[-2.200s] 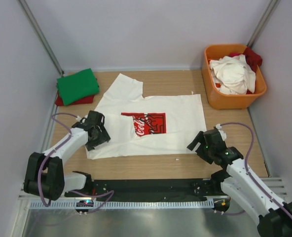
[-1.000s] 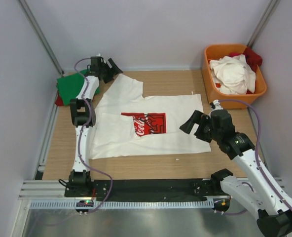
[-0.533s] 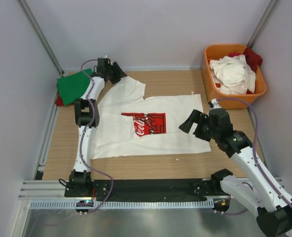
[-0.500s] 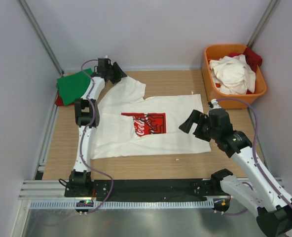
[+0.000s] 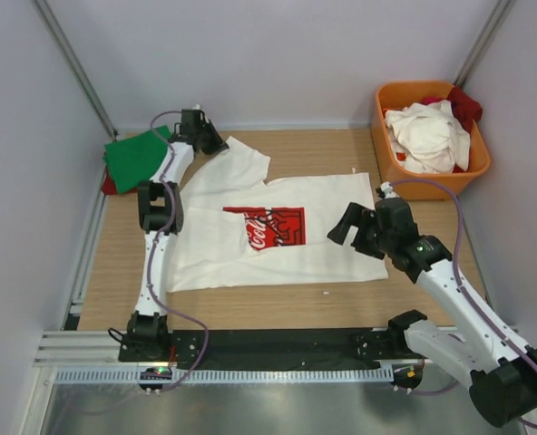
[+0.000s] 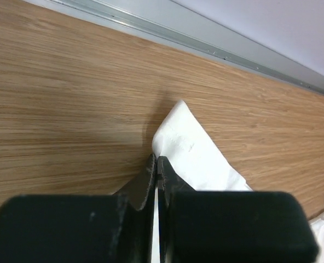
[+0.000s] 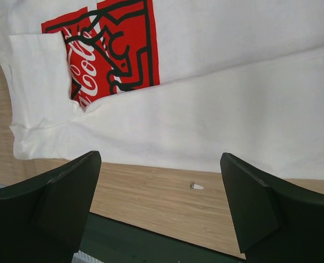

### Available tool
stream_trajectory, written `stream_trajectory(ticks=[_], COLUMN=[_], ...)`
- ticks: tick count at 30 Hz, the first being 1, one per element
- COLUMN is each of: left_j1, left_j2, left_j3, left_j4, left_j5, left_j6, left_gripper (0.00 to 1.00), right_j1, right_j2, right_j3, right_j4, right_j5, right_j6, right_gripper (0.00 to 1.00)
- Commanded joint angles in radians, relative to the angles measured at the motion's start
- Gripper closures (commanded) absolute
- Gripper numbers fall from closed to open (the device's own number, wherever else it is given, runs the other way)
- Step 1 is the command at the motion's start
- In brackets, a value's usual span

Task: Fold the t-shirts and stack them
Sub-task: Fold the tshirt

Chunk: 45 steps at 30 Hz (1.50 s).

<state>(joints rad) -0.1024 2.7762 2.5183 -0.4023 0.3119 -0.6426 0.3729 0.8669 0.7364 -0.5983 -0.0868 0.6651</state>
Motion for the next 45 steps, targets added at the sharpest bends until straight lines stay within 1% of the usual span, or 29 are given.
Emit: stream_trajectory(ticks=[1, 2, 3, 4, 5, 6, 7, 8, 9, 11, 12, 13, 14, 15, 17, 18, 19, 20, 21, 23, 26, 29, 30, 33, 39, 45], left_j1=[0.003, 0.003, 0.003, 0.003, 0.001, 0.000, 0.001, 0.003, 0.001, 0.001, 0.001, 0.001, 0.001, 0.003, 0.003, 0.003, 0.001, 0.003, 0.003, 0.001, 0.000, -0.003, -0.005, -0.013, -0.013, -0.006], left_j2=[-0.047, -0.106, -0.147, -0.182, -0.263, -0.298, -0.334, -0.375, -0.436, -0.496, -0.547, -0.567, -0.589, -0.613, -0.674, -0.696, -0.730, -0.745, -0.759, -0.797, -0.839, -0.885, -0.898, -0.945, -0.943, -0.966], left_j3=[-0.048, -0.082, -0.117, -0.195, -0.235, -0.274, -0.344, -0.375, -0.419, -0.447, -0.454, -0.467, -0.475, -0.498, -0.527, -0.564, -0.581, -0.596, -0.633, -0.673, -0.746, -0.794, -0.809, -0.848, -0.845, -0.854], left_j4=[-0.036, -0.035, -0.035, -0.035, -0.035, -0.035, -0.039, -0.040, -0.058, -0.085, -0.105, -0.143, -0.161, -0.177, -0.216, -0.225, -0.236, -0.246, -0.254, -0.257, -0.270, -0.285, -0.285, -0.273, -0.268, -0.270], left_j5=[0.042, 0.047, 0.059, 0.058, 0.053, 0.040, 0.030, 0.030, 0.030, 0.029, 0.030, 0.030, 0.030, 0.026, 0.006, -0.002, -0.002, -0.002, -0.014, 0.006, 0.006, 0.018, 0.023, 0.007, 0.019, 0.023], left_j6=[0.027, 0.020, 0.020, 0.020, 0.023, 0.027, 0.026, 0.024, 0.032, 0.040, 0.052, 0.061, 0.070, 0.081, 0.116, 0.124, 0.148, 0.159, 0.162, 0.179, 0.195, 0.198, 0.198, 0.204, 0.199, 0.199], left_gripper=[1.00, 1.00, 1.00, 1.00, 1.00, 1.00, 1.00, 1.00, 1.00, 1.00, 1.00, 1.00, 1.00, 1.00, 1.00, 1.00, 1.00, 1.00, 1.00, 1.00, 1.00, 1.00, 1.00, 1.00, 1.00, 1.00], right_j1=[0.004, 0.004, 0.004, 0.004, 0.001, 0.001, -0.003, -0.014, -0.025, -0.070, -0.089, -0.104, -0.132, -0.147, -0.182, -0.193, -0.196, -0.204, -0.212, -0.212, -0.219, -0.221, -0.220, -0.218, -0.218, -0.219], right_j2=[0.087, 0.125, 0.162, 0.202, 0.303, 0.351, 0.409, 0.456, 0.545, 0.615, 0.691, 0.730, 0.776, 0.847, 0.918, 0.948, 1.013, 1.046, 1.085, 1.185, 1.287, 1.362, 1.376, 1.411, 1.445, 1.477], right_j3=[0.007, 0.026, 0.088, 0.127, 0.170, 0.270, 0.325, 0.374, 0.470, 0.552, 0.633, 0.676, 0.769, 0.811, 0.883, 0.943, 0.972, 1.003, 1.076, 1.165, 1.247, 1.314, 1.324, 1.330, 1.272, 1.203], right_j4=[0.101, 0.113, 0.115, 0.114, 0.112, 0.089, 0.075, 0.066, 0.057, 0.063, 0.061, 0.054, 0.039, 0.005, -0.009, -0.015, -0.017, -0.026, -0.062, -0.089, -0.116, -0.135, -0.136, -0.138, -0.127, -0.075], right_j5=[0.035, 0.071, 0.105, 0.145, 0.175, 0.253, 0.290, 0.332, 0.358, 0.380, 0.381, 0.395, 0.406, 0.409, 0.412, 0.409, 0.413, 0.412, 0.418, 0.439, 0.421, 0.369, 0.366, 0.375, 0.423, 0.390], right_j6=[-0.025, -0.032, -0.035, -0.039, -0.044, -0.061, -0.071, -0.082, -0.102, -0.117, -0.127, -0.145, -0.153, -0.159, -0.173, -0.176, -0.192, -0.200, -0.208, -0.226, -0.225, -0.217, -0.213, -0.200, -0.185, -0.151], right_gripper=[0.03, 0.02, 0.02, 0.02, 0.03, 0.04, 0.05, 0.05, 0.07, 0.08, 0.09, 0.10, 0.11, 0.12, 0.15, 0.17, 0.18, 0.19, 0.22, 0.23, 0.30, 0.33, 0.34, 0.34, 0.35, 0.39])
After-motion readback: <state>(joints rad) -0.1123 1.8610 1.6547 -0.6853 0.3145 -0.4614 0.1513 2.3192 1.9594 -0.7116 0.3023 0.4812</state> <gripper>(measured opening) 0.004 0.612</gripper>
